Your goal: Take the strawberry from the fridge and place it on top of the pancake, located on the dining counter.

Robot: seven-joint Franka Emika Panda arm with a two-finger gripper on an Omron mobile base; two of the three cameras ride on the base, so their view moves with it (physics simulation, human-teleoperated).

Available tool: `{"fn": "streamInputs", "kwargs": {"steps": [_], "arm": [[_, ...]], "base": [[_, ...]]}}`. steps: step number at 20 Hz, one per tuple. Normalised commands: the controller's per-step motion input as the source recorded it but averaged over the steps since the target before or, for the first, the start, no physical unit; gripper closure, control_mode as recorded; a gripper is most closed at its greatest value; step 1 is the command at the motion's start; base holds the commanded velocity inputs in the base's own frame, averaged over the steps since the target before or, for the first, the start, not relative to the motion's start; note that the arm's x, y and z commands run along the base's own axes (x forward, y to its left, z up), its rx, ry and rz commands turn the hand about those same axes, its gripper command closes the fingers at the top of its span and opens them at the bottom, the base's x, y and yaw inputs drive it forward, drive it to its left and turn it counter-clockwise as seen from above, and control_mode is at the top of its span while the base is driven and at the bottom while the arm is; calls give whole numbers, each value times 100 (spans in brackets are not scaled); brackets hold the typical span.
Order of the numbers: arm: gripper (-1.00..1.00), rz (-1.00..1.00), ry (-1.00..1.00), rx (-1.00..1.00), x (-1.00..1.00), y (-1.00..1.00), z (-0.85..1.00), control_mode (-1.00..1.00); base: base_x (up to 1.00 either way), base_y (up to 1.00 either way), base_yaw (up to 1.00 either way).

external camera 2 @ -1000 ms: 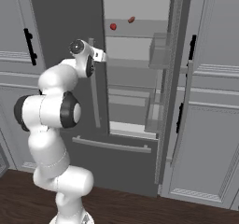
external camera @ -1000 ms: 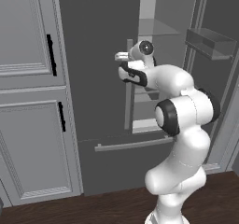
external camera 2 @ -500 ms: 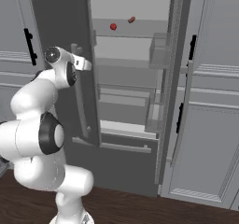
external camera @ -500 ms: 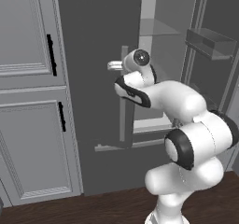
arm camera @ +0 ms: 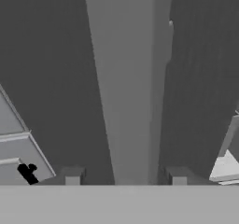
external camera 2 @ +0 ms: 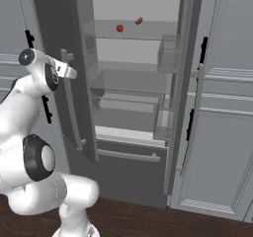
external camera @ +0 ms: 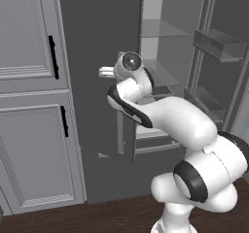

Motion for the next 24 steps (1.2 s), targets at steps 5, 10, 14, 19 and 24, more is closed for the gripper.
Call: {"fn": "streamInputs", "kwargs": {"steps": [5, 10, 14, 19, 24], "arm": [[-100, -7, -5, 49, -100, -68, 20, -100], [-100, 0, 0, 58, -57, -100, 6, -100], [-100, 1, 6, 56, 32, -85, -26, -100], [-100, 1, 19, 49, 87, -52, -35, -100], [-100, 8, 22, 40, 95, -34, -25, -100]], "base": [[0, 0, 0], [0, 0, 0], [0, 0, 0], [0, 0, 0], [0, 0, 0]]}}
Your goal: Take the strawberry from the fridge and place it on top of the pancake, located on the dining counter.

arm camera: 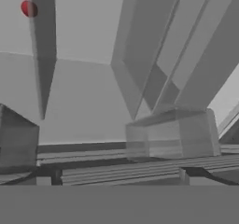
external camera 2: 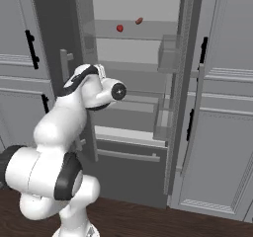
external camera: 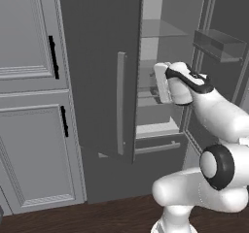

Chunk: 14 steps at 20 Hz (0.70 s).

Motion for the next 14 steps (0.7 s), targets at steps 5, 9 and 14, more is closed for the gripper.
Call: {"fn": "streamInputs", "kwargs": {"steps": [5, 9, 14], "arm": [[-100, 9, 1, 24, 78, 5, -16, -100], [-100, 16, 0, 10, 37, 28, -17, -100], [-100, 12, 0, 2, 21, 52, -1, -100]], "base": [[0, 0, 0], [0, 0, 0], [0, 0, 0]]}}
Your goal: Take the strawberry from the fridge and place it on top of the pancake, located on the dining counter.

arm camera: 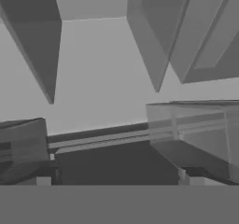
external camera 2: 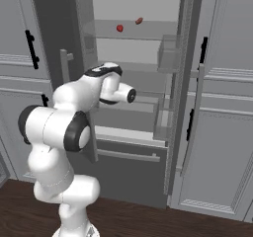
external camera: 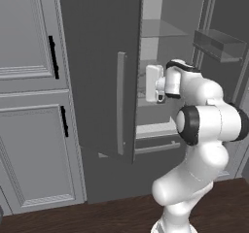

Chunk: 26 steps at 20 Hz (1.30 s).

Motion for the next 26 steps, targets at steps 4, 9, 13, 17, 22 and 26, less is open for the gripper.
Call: {"fn": "streamInputs", "kwargs": {"steps": [4, 9, 13, 17, 22, 26], "arm": [[-100, 14, 0, 0, 0, 63, 4, -100], [-100, 20, -3, -3, -9, 78, 6, -100], [-100, 21, -13, -9, -41, 78, 20, -100], [-100, 20, -17, -10, -56, 86, 21, -100], [-100, 15, -19, -9, -49, 94, 14, -100], [-100, 10, -15, -4, -25, 92, 5, -100]], "base": [[0, 0, 0], [0, 0, 0], [0, 0, 0], [0, 0, 0], [0, 0, 0], [0, 0, 0]]}}
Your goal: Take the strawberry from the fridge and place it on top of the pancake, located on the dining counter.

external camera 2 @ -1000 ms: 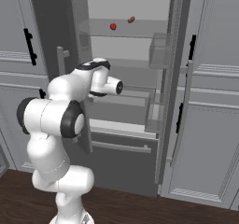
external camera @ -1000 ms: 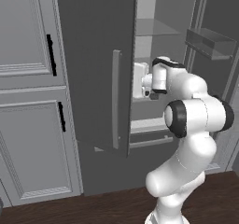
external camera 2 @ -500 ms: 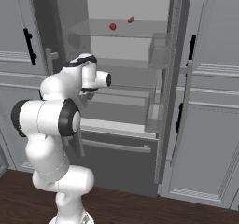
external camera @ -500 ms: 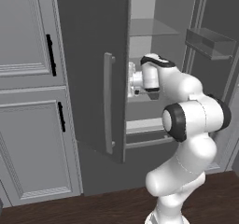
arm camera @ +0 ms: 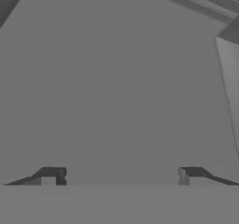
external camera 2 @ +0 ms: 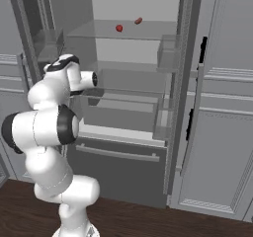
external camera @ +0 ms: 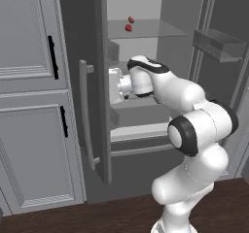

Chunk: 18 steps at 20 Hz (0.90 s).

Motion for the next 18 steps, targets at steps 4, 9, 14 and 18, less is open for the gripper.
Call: {"fn": "streamInputs", "kwargs": {"steps": [4, 9, 14, 18], "arm": [[-100, 5, -12, -3, -14, 89, 2, -100], [-100, 2, -13, -6, -12, 88, 0, -100], [-100, 1, -19, -6, -36, 15, 2, -100], [-100, 0, -24, 0, -75, -85, 2, -100]], "base": [[0, 0, 0], [0, 0, 0], [0, 0, 0], [0, 0, 0]]}}
